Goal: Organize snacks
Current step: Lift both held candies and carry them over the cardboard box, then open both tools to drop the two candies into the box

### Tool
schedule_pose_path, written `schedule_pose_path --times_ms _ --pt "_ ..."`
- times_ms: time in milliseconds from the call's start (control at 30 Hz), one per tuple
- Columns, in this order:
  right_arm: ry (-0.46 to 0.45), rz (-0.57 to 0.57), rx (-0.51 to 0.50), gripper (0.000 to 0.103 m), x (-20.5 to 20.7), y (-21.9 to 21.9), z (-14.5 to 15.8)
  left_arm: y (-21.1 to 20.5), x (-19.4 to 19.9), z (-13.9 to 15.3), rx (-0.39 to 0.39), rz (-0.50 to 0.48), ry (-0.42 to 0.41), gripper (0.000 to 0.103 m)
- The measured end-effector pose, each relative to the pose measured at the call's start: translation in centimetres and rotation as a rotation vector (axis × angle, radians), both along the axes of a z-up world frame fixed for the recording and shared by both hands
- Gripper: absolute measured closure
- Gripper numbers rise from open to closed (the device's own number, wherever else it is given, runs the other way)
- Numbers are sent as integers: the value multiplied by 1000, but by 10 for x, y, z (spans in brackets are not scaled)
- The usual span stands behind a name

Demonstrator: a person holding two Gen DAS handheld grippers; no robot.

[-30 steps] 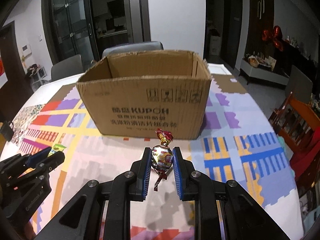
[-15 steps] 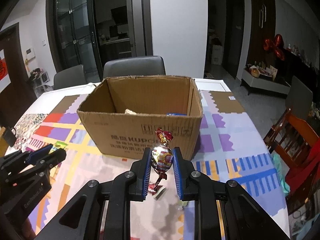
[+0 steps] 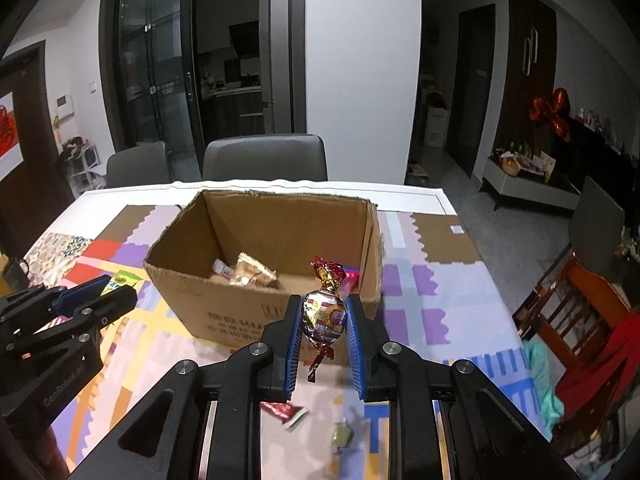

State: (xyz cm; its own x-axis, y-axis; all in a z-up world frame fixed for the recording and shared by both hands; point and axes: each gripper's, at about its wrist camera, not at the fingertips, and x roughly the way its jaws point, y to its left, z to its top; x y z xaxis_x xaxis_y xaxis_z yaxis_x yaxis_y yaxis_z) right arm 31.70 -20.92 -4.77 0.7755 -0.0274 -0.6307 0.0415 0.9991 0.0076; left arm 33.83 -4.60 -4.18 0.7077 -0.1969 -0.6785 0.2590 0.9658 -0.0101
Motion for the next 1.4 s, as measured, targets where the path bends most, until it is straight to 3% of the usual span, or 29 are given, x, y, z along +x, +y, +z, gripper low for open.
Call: schedule_pose_path --times_ms 633,1400 --pt "-23 26 6 80 42 -7 26 -13 46 22 -29 -21 -28 79" --pt "1 59 8 80 90 -7 19 -18 87 9 -15 -9 -3 79"
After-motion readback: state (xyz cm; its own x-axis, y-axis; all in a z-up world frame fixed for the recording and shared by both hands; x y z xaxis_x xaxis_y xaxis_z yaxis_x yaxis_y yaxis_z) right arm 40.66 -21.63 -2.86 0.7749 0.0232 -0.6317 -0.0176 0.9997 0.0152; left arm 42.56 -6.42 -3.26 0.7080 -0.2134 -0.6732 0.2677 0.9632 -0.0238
